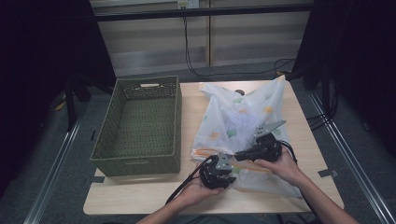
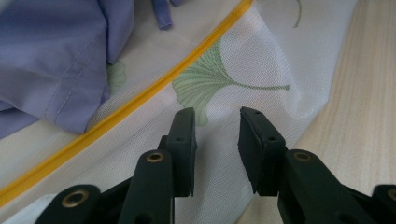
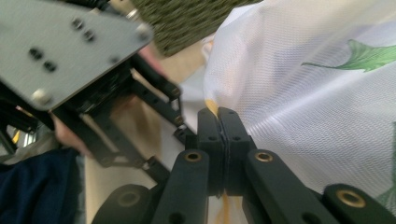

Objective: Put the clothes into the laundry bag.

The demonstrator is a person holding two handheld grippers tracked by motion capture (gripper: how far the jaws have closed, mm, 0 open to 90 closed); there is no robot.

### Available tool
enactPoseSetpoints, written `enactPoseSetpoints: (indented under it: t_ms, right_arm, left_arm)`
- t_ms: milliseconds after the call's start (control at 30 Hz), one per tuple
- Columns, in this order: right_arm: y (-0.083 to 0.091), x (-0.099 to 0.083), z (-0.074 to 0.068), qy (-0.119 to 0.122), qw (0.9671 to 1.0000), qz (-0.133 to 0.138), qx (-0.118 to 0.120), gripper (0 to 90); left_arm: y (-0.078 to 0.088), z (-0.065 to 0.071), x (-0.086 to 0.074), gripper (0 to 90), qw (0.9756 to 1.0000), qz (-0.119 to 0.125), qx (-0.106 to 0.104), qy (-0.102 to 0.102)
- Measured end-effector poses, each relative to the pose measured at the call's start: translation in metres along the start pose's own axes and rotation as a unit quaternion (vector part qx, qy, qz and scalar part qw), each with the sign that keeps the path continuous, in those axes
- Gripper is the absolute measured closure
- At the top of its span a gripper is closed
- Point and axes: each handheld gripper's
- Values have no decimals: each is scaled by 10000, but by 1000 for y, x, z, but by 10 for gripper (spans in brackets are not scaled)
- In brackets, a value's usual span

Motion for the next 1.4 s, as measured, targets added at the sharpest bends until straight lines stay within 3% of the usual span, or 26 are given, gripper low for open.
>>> enactPoseSetpoints:
  t_ms: [133, 300, 333, 467, 533, 600, 667, 800, 900, 933, 967, 1033, 1100, 1233, 1267, 1300, 1400]
  right_arm:
    - [-4, -5, -4, 34, 9999, -100, -5, 895]
    - [-14, -13, 2, 5, 9990, -394, -201, 893]
    - [-15, -15, 4, 1, 9988, -423, -261, 892]
    - [-22, -24, 11, -132, 9971, -593, -449, 887]
    - [-26, -27, 13, -155, 9957, -747, -517, 858]
    - [-28, -29, 13, -202, 9949, -807, -572, 843]
    - [-28, -30, 13, -151, 9954, -770, -540, 822]
    - [-30, -32, 11, -158, 9946, -856, -558, 770]
    - [-27, -32, 12, -280, 9949, -829, -494, 685]
    - [-27, -33, 13, -280, 9948, -846, -485, 656]
    - [-27, -35, 14, -333, 9942, -858, -560, 616]
    - [-28, -37, 15, -373, 9941, -887, -504, 604]
    - [-27, -37, 16, -443, 9942, -858, -474, 573]
    - [-26, -38, 18, -480, 9939, -819, -567, 527]
    - [-25, -38, 19, -442, 9938, -818, -611, 526]
    - [-25, -39, 19, -450, 9936, -806, -647, 519]
    - [-21, -41, 23, -492, 9931, -747, -760, 518]
  left_arm:
    - [-1, 0, 0, 663, 10000, 68, -3, 36]
    - [-2, -1, 0, 661, 10000, 86, 13, 43]
    - [0, -3, 0, 660, 10000, -4, -14, -57]
    - [2, -5, -1, 635, 9995, 206, -102, 221]
    - [12, -8, -1, 630, 9994, 200, 8, 271]
    - [19, -9, -2, 611, 9987, 345, 51, 384]
    - [28, -13, -7, 618, 9990, 222, 136, 355]
    - [43, -15, -19, 621, 9983, -4, 293, 507]
    - [56, -13, -30, 625, 9983, -35, 329, 479]
    - [60, -12, -35, 625, 9978, -93, 344, 560]
    - [60, -11, -38, 625, 9977, -1, 350, 585]
    - [66, -9, -44, 623, 9979, -133, 382, 497]
    - [67, -10, -48, 613, 9965, 135, 399, 716]
    - [71, -15, -55, 601, 9963, -200, 447, 711]
    - [68, -15, -58, 600, 9959, -154, 487, 751]
    - [69, -15, -59, 595, 9963, -286, 599, 546]
    - [68, -13, -59, 564, 9958, -230, 636, 622]
Point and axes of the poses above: each handheld gripper's, and its own axes: y roughly backward along the jaws, x roughly out of its top, z roughly to its right, and after that the axes turned 7 degrees about -x, right-handed
